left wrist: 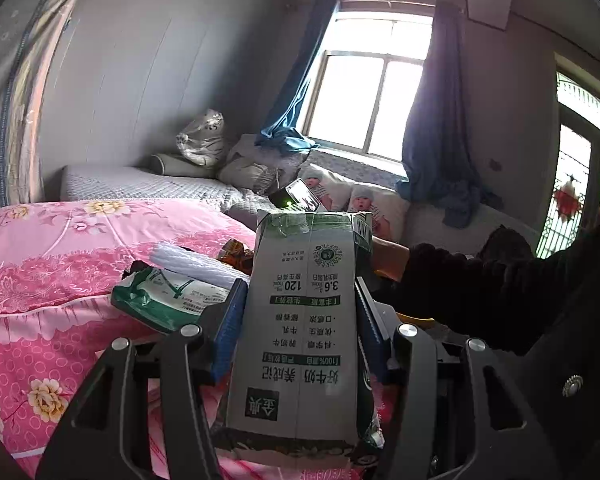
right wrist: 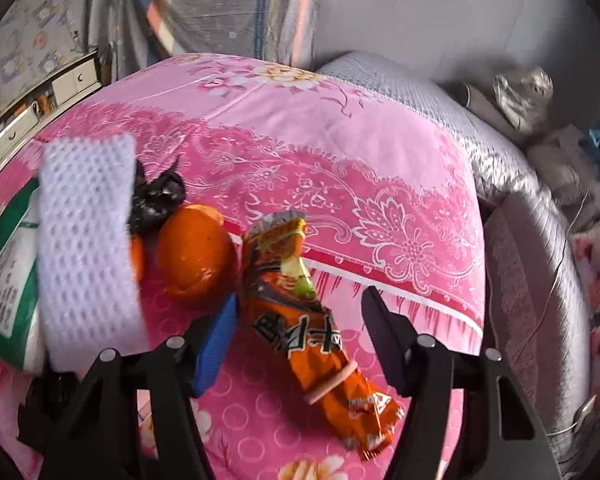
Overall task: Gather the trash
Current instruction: 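Grasp the milk carton with the left tool while the right tool grasps the orange snack wrapper, then carry the carton and wrapper over the yellow bin and open both tools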
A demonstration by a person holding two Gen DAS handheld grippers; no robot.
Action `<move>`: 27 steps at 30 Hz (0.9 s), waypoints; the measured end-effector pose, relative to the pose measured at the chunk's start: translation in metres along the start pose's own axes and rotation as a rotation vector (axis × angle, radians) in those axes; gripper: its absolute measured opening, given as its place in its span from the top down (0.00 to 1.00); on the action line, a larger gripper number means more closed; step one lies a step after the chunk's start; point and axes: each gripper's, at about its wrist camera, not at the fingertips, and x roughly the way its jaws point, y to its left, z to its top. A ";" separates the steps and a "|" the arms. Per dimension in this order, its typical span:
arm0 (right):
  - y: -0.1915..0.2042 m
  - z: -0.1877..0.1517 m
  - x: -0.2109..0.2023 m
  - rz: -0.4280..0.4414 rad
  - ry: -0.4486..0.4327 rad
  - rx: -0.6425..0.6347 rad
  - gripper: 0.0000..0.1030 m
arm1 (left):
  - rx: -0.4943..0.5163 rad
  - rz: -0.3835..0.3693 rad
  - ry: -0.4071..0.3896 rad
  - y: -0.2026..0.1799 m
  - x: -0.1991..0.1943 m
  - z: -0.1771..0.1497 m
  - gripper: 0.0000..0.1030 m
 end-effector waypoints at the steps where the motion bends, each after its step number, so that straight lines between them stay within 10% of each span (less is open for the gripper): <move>1: -0.001 0.000 0.004 0.013 0.008 0.011 0.60 | -0.005 0.006 -0.003 0.001 0.000 0.000 0.52; 27: -0.031 -0.120 -0.226 0.428 -0.460 0.482 0.63 | -0.033 0.330 -0.041 -0.056 0.037 0.035 0.52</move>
